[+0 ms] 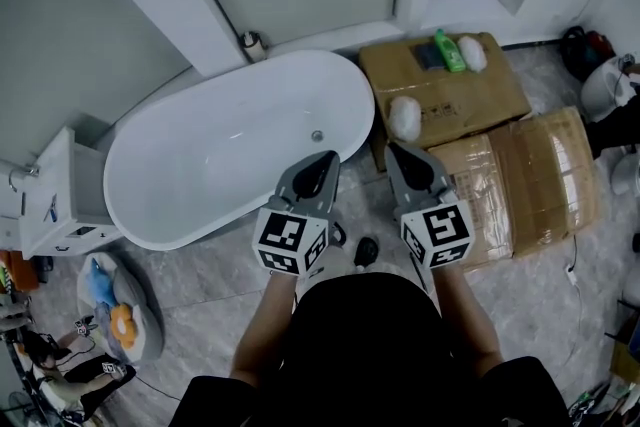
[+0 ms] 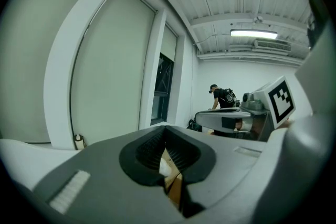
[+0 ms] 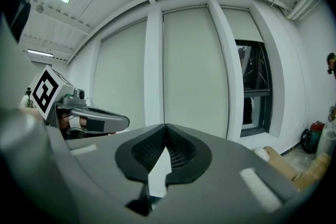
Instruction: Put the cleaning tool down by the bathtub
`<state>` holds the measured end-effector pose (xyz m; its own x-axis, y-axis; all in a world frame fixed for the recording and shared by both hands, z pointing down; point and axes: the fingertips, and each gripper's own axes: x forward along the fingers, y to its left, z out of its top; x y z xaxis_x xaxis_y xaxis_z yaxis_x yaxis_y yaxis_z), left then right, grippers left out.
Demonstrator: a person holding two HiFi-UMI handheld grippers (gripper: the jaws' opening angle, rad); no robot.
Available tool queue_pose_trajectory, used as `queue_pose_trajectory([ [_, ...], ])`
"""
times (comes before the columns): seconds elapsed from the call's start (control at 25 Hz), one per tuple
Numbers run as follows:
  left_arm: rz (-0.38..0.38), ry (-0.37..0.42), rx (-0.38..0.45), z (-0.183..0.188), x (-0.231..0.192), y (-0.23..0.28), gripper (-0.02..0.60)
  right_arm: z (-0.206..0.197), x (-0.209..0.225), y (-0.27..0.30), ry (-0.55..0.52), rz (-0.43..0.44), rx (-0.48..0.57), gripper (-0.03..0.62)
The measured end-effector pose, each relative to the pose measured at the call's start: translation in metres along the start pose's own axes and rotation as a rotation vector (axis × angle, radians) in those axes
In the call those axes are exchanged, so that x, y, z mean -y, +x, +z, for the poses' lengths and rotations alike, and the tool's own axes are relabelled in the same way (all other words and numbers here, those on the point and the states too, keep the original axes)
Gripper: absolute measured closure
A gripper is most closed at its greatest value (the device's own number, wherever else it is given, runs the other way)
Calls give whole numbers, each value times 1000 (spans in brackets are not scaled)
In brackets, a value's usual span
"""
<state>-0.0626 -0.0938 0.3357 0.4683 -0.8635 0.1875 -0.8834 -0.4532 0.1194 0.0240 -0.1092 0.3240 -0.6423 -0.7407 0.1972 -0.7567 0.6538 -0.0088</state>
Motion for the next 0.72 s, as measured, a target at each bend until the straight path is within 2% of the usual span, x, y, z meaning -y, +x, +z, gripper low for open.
queue_pose_trajectory([
  [0.72,-7,-3,20,12,-4,7,583,2,6,6,21,1,-2,588],
])
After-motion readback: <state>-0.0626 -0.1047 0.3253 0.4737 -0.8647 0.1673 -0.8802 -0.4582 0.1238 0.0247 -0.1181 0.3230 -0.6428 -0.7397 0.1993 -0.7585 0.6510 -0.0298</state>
